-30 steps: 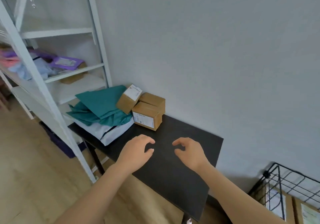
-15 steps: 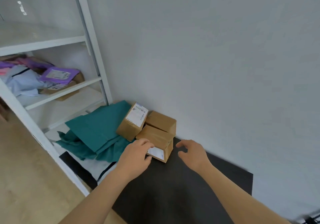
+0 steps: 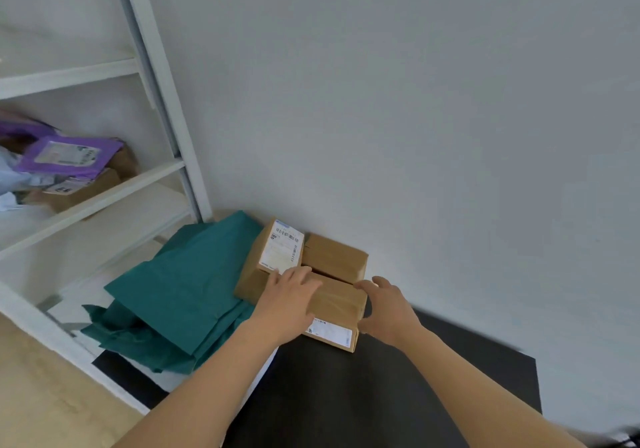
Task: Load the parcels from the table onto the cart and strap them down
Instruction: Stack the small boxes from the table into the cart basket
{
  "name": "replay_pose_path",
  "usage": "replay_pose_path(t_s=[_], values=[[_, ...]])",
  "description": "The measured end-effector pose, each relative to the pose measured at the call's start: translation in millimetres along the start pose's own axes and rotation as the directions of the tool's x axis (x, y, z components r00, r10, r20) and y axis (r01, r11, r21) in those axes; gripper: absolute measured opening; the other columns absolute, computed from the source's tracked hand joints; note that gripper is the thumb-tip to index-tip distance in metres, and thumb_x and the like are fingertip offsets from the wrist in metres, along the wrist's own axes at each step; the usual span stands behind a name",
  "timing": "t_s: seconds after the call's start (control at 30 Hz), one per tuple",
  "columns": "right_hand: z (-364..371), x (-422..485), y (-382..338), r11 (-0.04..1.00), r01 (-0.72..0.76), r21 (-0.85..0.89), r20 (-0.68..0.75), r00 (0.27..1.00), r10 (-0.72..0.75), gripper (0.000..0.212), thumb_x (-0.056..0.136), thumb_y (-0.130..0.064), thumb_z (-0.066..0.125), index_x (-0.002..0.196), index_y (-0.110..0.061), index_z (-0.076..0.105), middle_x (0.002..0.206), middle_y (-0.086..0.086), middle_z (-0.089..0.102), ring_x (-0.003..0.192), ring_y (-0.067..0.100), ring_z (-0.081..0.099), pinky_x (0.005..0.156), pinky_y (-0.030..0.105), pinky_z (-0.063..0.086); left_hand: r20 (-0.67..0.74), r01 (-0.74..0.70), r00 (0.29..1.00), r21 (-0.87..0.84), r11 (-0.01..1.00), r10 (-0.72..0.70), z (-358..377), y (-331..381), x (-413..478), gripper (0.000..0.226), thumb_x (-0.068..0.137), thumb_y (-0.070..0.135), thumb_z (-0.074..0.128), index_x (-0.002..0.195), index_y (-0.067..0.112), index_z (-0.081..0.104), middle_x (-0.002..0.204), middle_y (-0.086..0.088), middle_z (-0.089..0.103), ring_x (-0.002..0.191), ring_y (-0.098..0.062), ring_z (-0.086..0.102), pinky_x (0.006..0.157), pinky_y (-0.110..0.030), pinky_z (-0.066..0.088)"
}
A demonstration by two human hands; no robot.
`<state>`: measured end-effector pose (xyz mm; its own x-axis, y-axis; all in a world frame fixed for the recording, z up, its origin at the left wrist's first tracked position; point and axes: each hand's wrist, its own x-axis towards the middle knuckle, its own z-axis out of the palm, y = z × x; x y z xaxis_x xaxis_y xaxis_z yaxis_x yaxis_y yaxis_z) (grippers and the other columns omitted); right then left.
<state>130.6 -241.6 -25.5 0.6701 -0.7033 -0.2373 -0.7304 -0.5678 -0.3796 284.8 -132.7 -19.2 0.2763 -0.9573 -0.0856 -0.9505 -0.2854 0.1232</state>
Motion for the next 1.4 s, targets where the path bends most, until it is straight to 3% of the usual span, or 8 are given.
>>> replay_pose_path(t_s=[0.17,0.47,0.6,0.7,0.8,1.0,1.3,1.4], values=[[18.3,13.4,-3.4,0.997,-0.043,-0.067,0.067,0.997,0.048,0.083,0.073,-0.020,0.070,0.144,-0.027,0.028,0.149,0.004,0.024,0.134,0.026,0.030,0.099,0.034,0.044,0.068,-0.018,0.998,0.104,0.994,0.011,7.4,-20.9,12.2,0.059,0.090,0.023,0.051,0.144,0.027,0.027,0.158,-0.003,0.008,0.146,-0.021,0.002,0.115,-0.053,-0.002],[43.6,24.4,5.5,0.998,-0.050,-0.028,-0.027,0.998,0.049,0.088,0.071,-0.031,0.065,0.146,-0.036,0.020,0.147,-0.007,0.025,0.126,0.018,0.038,0.086,0.028,0.050,-0.010,-0.068,0.998,0.033,0.997,0.069,8.2,-34.8,34.0,0.048,0.090,0.029,0.050,0.138,0.028,0.039,0.153,0.001,0.021,0.142,-0.016,0.014,0.114,-0.052,-0.004],[41.5,18.8,12.3,0.997,-0.066,0.042,-0.032,0.997,0.067,0.094,0.066,-0.037,0.067,0.147,-0.037,0.018,0.139,-0.011,0.034,0.115,0.014,0.045,0.086,0.026,0.049,-0.061,-0.102,0.994,-0.116,0.988,0.095,10.6,-28.8,39.9,0.042,0.093,0.027,0.048,0.134,0.028,0.044,0.149,0.007,0.028,0.139,-0.012,0.021,0.117,-0.045,-0.002],[35.1,11.4,15.1,0.979,-0.118,0.169,-0.004,0.993,0.120,0.093,0.066,-0.032,0.071,0.145,-0.037,0.022,0.135,-0.011,0.038,0.112,0.012,0.047,0.086,0.023,0.045,-0.133,-0.126,0.987,-0.308,0.943,0.088,12.9,-18.1,45.7,0.039,0.093,0.024,0.049,0.131,0.028,0.048,0.143,0.010,0.036,0.133,-0.011,0.030,0.117,-0.035,0.014],[27.1,1.4,22.6,0.915,-0.211,0.345,0.017,0.976,0.218,0.090,0.065,-0.029,0.076,0.142,-0.036,0.030,0.134,-0.009,0.040,0.118,0.013,0.044,0.093,0.025,0.040,-0.169,-0.144,0.983,-0.452,0.880,0.074,16.9,-4.8,53.3,0.036,0.093,0.022,0.052,0.129,0.026,0.051,0.139,0.010,0.041,0.129,-0.010,0.036,0.107,-0.025,0.029],[16.8,-33.4,46.4,0.685,-0.330,0.649,0.048,0.917,0.396,0.076,0.066,-0.024,0.079,0.132,-0.033,0.043,0.122,-0.005,0.050,0.110,0.014,0.051,0.093,0.031,0.046,-0.138,-0.188,0.982,-0.579,0.793,0.132,30.8,32.4,56.5,0.034,0.092,0.025,0.055,0.127,0.025,0.053,0.134,0.011,0.045,0.123,-0.007,0.042,0.100,-0.021,0.034],[-0.2,-110.1,88.6,0.532,-0.370,0.762,-0.005,0.818,0.576,0.056,0.076,-0.023,0.075,0.124,-0.032,0.047,0.117,0.000,0.051,0.106,0.016,0.051,0.086,0.028,0.041,0.059,-0.181,0.960,-0.610,0.771,0.273,40.3,97.9,36.4,0.046,0.093,0.038,0.052,0.136,0.024,0.045,0.140,0.006,0.043,0.129,-0.012,0.041,0.106,-0.033,0.036],[-3.1,-147.3,102.4,0.466,-0.354,0.811,-0.027,0.773,0.634,0.055,0.078,-0.023,0.075,0.125,-0.027,0.048,0.114,0.002,0.053,0.107,0.019,0.054,0.095,0.034,0.047,0.115,-0.100,0.964,-0.680,0.727,0.240,43.1,127.7,27.1,0.051,0.093,0.038,0.053,0.138,0.021,0.041,0.144,0.001,0.040,0.131,-0.017,0.040,0.103,-0.033,0.037]])
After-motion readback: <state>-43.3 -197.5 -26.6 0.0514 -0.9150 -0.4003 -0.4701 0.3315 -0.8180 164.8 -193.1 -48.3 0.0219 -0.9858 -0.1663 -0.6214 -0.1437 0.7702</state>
